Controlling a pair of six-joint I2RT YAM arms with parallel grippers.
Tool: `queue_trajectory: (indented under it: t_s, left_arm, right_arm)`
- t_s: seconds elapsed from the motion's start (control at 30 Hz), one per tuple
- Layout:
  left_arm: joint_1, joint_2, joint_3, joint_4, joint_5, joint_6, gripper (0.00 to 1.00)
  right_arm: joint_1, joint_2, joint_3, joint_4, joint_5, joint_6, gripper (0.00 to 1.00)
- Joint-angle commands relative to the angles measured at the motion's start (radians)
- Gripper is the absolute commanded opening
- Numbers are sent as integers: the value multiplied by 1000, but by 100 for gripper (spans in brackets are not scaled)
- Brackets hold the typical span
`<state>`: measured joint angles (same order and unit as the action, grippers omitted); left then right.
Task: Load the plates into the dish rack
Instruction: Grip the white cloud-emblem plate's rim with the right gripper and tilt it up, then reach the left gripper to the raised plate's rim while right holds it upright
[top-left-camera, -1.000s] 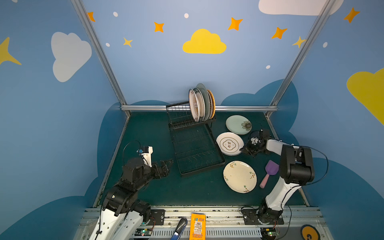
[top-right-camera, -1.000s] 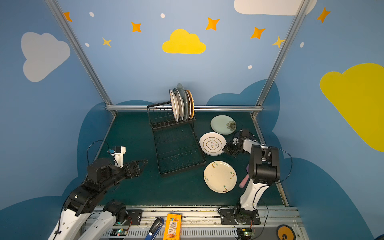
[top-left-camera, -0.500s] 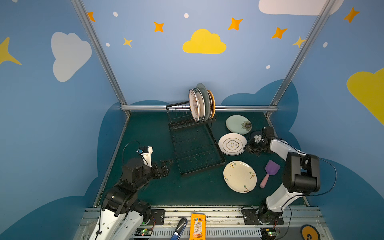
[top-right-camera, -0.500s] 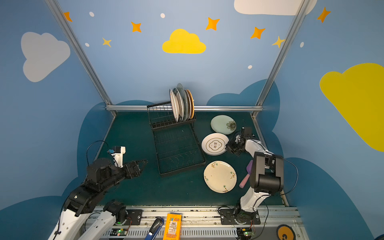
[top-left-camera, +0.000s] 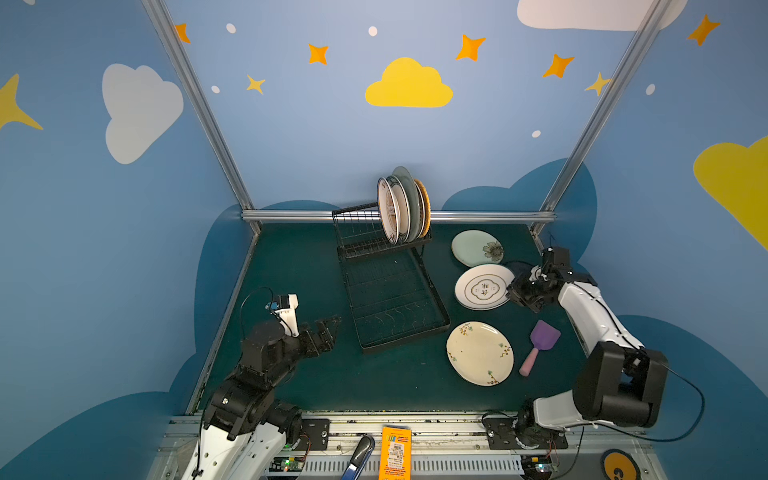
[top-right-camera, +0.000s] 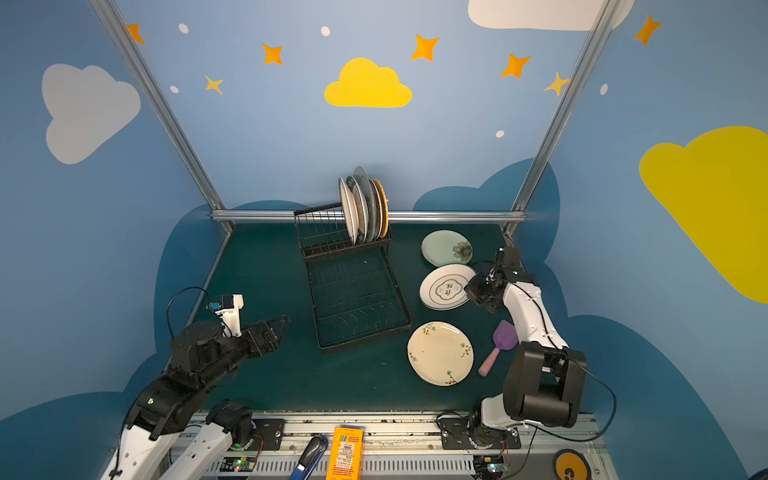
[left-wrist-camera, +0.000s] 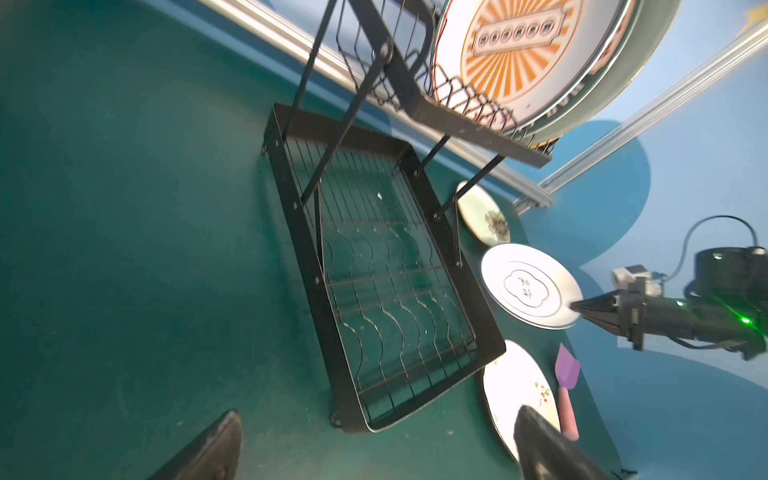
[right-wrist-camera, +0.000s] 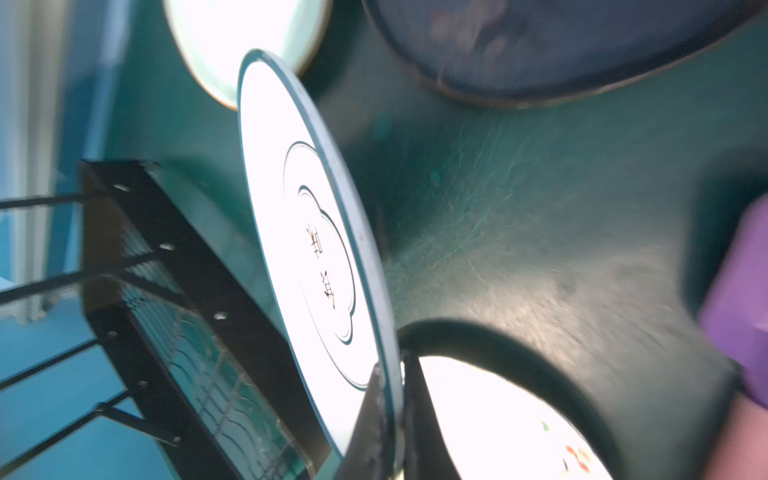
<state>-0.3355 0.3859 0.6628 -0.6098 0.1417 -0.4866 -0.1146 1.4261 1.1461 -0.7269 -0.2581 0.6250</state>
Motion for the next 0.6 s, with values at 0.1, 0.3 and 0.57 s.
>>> queue_trajectory:
  t_s: [0.1, 0.3, 0.57]
  left_arm:
    - [3, -28, -35, 121, 10, 0, 100]
    - [-21, 86, -42, 294, 147, -9, 100]
    - [-275, 328, 57, 460, 3, 199, 100]
  right_arm:
    - [10, -79, 147, -153, -37, 35, 0]
    - [84, -170, 165, -187, -63, 59, 0]
    - [224, -283, 128, -168, -10, 132, 0]
